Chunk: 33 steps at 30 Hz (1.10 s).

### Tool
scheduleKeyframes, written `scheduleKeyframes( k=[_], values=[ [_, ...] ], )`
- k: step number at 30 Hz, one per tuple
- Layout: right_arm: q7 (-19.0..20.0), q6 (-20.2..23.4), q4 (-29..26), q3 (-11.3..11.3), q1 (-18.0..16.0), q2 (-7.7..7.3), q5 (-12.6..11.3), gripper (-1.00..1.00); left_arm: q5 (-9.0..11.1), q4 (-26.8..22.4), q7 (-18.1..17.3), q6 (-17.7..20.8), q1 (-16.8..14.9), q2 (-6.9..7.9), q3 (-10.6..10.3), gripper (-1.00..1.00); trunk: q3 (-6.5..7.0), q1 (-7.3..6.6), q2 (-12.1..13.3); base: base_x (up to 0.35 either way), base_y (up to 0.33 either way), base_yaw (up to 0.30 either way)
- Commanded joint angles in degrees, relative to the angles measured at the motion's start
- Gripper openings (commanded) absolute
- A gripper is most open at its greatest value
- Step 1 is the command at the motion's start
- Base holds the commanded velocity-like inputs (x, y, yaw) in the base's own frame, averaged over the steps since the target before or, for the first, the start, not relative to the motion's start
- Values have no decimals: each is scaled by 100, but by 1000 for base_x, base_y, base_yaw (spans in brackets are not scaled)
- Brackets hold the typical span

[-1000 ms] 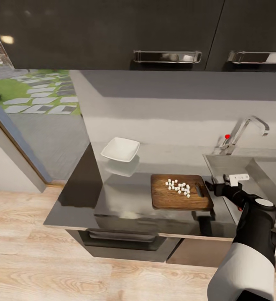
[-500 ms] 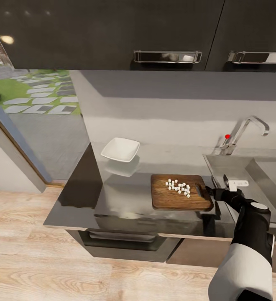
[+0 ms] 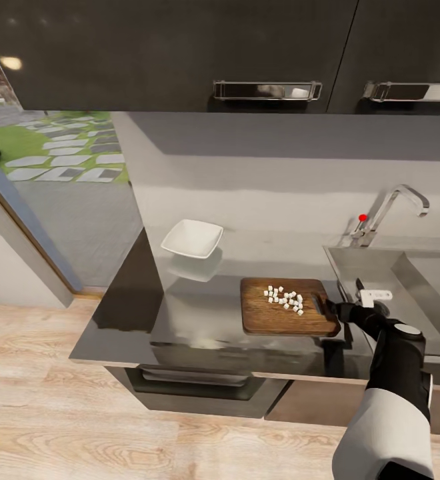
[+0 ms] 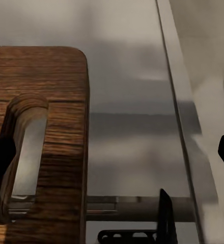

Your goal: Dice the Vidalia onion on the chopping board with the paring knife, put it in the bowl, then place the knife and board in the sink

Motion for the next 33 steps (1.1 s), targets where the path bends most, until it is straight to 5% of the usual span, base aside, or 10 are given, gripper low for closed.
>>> scheduleKeyframes(
  k=[1,33],
  values=[
    [11,13,13,-14,-9,5,34,100,38,-8,-21,-3,2,-4,8,100,-10,4,-11,0,0,0],
    [-130,12,123,-13,-9,-3,41,100,37,-8,-29,-3,2,-4,4,100,-191,4,-11,0,0,76]
  ],
)
